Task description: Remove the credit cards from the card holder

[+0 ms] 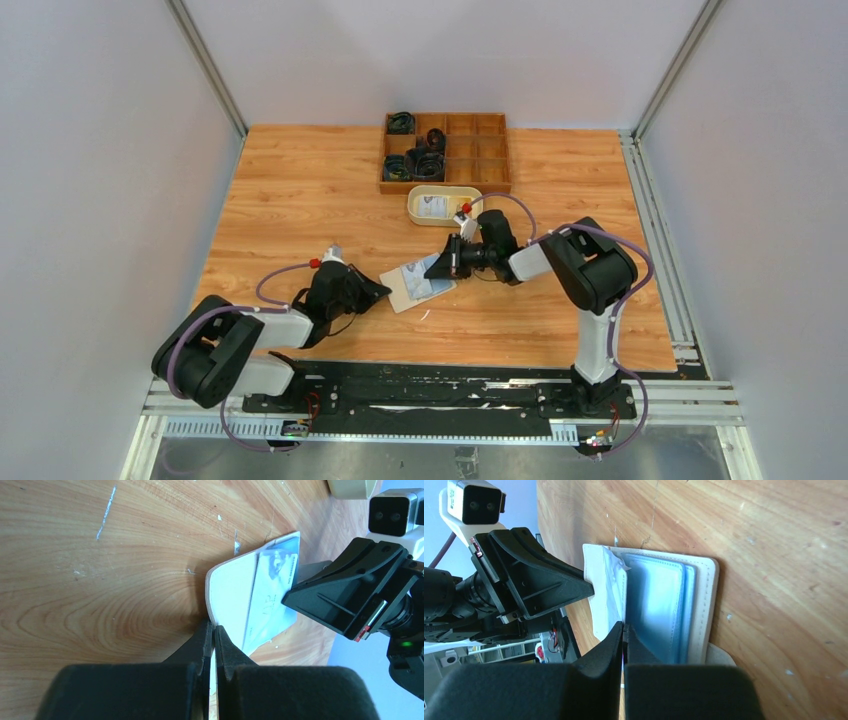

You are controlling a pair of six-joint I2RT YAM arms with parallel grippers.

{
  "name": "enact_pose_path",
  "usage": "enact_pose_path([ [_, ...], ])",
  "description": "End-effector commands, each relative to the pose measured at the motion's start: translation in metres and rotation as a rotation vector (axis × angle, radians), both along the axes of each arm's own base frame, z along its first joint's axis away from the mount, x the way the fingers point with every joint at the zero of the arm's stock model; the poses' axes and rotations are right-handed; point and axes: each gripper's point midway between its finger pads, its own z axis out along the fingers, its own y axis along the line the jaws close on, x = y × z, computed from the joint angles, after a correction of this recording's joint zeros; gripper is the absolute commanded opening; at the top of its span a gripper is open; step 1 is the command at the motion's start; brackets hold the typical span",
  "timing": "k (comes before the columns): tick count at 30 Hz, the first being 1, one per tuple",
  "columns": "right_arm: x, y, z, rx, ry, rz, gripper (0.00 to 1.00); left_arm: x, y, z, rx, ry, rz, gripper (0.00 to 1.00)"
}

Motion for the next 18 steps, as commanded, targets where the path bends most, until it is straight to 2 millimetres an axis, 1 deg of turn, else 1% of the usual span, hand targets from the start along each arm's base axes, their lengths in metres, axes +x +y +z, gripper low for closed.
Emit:
enact_pose_path([
  [1,0.0131,-0.0245,-0.0018,-0.026,-0.024,-0.042,0.00,-0.0041,0.0124,-0.0171,0.073,0.034,0.023,0.00],
  [4,0.0159,-0.0275,-0.0028,-0.025,-0.021,-0.046,0.00,-0.0035,0.0122,-0.0164,0.073,0.031,0.022,0.00],
  [10,0.0154,-0.0264,-0.0041,-0.013,-0.011,-0.032,0.00,-0.0043,0.0123,-0.0184,0.077,0.037,0.020,0.00],
  [15,0.0158,-0.0227,-0.0009,0.016,-0.008,-0.021,0.11,-0.0051,0.0125,-0.0194,0.079,0.040,0.018,0.00],
  [18,0.0167,-0.0202,0.0028,0.037,-0.004,-0.018,0.14,-0.0047,0.0122,-0.0192,0.078,0.040,0.018,0.00],
])
